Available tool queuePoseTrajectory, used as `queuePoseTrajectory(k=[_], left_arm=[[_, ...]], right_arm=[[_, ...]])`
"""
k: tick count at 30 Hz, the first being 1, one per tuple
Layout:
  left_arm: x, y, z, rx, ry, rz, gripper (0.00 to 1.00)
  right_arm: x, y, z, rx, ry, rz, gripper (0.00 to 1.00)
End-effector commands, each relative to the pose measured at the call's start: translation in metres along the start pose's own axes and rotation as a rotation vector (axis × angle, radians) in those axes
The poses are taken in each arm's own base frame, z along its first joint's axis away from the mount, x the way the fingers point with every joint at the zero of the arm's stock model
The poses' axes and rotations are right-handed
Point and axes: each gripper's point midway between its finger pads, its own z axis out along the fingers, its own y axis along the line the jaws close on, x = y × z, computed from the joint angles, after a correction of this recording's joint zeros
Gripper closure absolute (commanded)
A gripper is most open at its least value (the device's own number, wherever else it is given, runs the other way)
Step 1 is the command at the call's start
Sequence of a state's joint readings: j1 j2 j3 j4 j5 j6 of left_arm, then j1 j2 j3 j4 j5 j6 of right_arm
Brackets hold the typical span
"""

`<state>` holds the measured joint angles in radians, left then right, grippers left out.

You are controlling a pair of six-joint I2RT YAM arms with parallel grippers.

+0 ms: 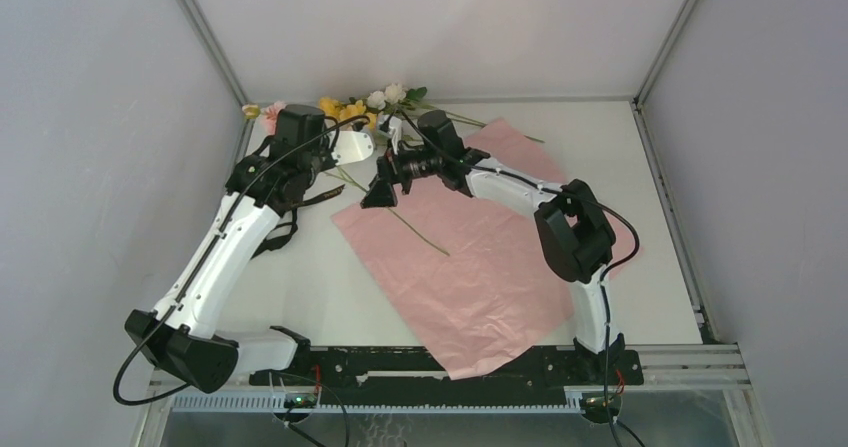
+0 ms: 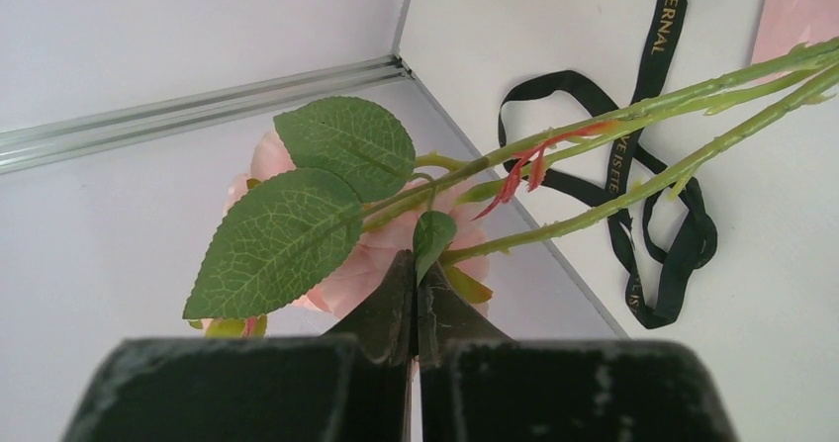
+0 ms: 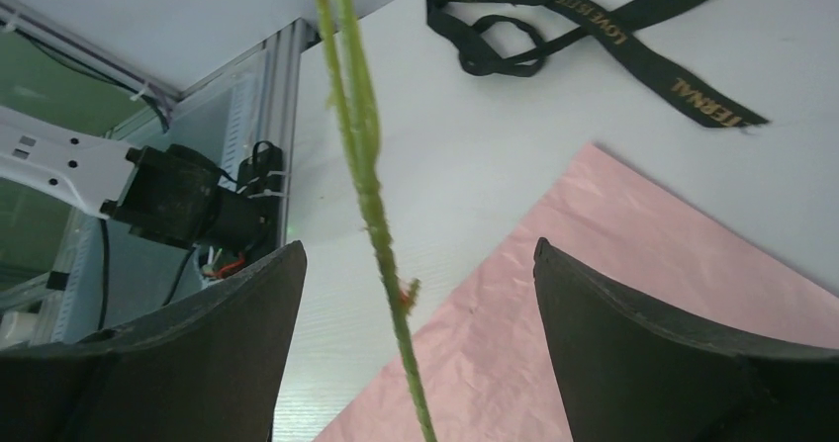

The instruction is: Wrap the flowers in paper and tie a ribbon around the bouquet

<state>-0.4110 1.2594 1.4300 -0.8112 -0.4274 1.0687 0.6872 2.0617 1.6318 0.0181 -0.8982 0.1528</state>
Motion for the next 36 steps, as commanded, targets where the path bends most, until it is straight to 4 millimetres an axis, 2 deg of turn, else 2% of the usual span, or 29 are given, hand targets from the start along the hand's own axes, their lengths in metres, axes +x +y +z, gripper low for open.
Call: queuePoseTrajectory(k=[1, 3, 5, 6, 7, 8, 9, 11, 12, 13, 14, 15, 17, 18, 19, 21, 23, 26, 31, 33, 36], left_arm=[[-0.010, 0.008, -0.002, -0.026, -0.037, -0.041, 1.00], [-0.011, 0.008, 0.000, -0.023, -0.036, -0.043, 1.00], [-0.012, 0.008, 0.000, -0.022, -0.040, -0.050, 1.00], [-0.012, 0.009, -0.001, -0.024, -0.041, -0.054, 1.00], [-0.013, 0.010, -0.002, -0.028, -0.044, -0.058, 1.00], [-0.013, 0.011, -0.002, -0.029, -0.044, -0.059, 1.00], [-0.012, 0.011, -0.002, -0.031, -0.042, -0.064, 1.00], [-0.012, 0.012, -0.001, -0.033, -0.038, -0.077, 1.00], [-0.012, 0.013, -0.002, -0.042, -0.033, -0.096, 0.86], [-0.011, 0.016, -0.002, -0.057, -0.026, -0.125, 0.57], [-0.011, 0.020, -0.004, -0.073, -0.023, -0.160, 0.23], [-0.011, 0.025, -0.006, -0.087, -0.023, -0.200, 0.04], [-0.015, 0.032, -0.013, -0.095, -0.044, -0.285, 0.00], [-0.017, 0.034, -0.016, -0.086, -0.061, -0.329, 0.00], [-0.019, 0.036, -0.018, -0.075, -0.081, -0.381, 0.00], [-0.025, 0.033, -0.016, -0.033, -0.111, -0.464, 0.00], [-0.028, 0.026, -0.006, 0.013, -0.116, -0.543, 0.00], [-0.032, 0.012, 0.023, 0.097, -0.099, -0.663, 0.00], [-0.041, 0.005, 0.086, 0.198, -0.042, -0.798, 0.00], [-0.046, 0.006, 0.114, 0.217, -0.040, -0.759, 0.01], [-0.042, 0.005, 0.160, 0.223, -0.025, -0.592, 0.00]], right_arm=[[-0.009, 0.020, 0.006, -0.094, -0.047, -0.021, 0.07], [-0.007, 0.024, 0.008, -0.108, -0.039, -0.019, 0.10], [-0.004, 0.025, 0.011, -0.096, -0.030, -0.021, 0.19], [-0.004, 0.025, 0.012, -0.091, -0.030, -0.020, 0.32], [-0.004, 0.023, 0.013, -0.086, -0.031, -0.011, 0.50], [-0.004, 0.021, 0.012, -0.075, -0.034, 0.005, 0.82], [-0.006, 0.018, 0.009, -0.049, -0.043, 0.023, 0.99], [-0.018, 0.013, -0.003, -0.009, -0.080, 0.057, 1.00], [-0.025, 0.012, -0.011, 0.014, -0.109, 0.089, 1.00], [-0.034, 0.011, -0.021, 0.045, -0.146, 0.117, 1.00], [-0.041, 0.010, -0.033, 0.088, -0.185, 0.153, 1.00], [-0.047, 0.005, -0.046, 0.151, -0.231, 0.189, 1.00], [-0.051, -0.012, -0.077, 0.317, -0.317, 0.273, 1.00], [-0.048, -0.017, -0.093, 0.379, -0.331, 0.318, 1.00], [-0.043, -0.032, -0.112, 0.492, -0.360, 0.374, 1.00], [-0.022, -0.054, -0.146, 0.679, -0.365, 0.455, 1.00], [0.004, -0.069, -0.170, 0.827, -0.344, 0.507, 1.00], [0.040, -0.083, -0.184, 0.946, -0.297, 0.568, 1.00], [0.077, -0.106, -0.195, 1.074, -0.244, 0.636, 1.00], [0.087, -0.114, -0.201, 1.133, -0.230, 0.641, 0.90], [0.099, -0.115, -0.203, 1.159, -0.193, 0.660, 0.60]])
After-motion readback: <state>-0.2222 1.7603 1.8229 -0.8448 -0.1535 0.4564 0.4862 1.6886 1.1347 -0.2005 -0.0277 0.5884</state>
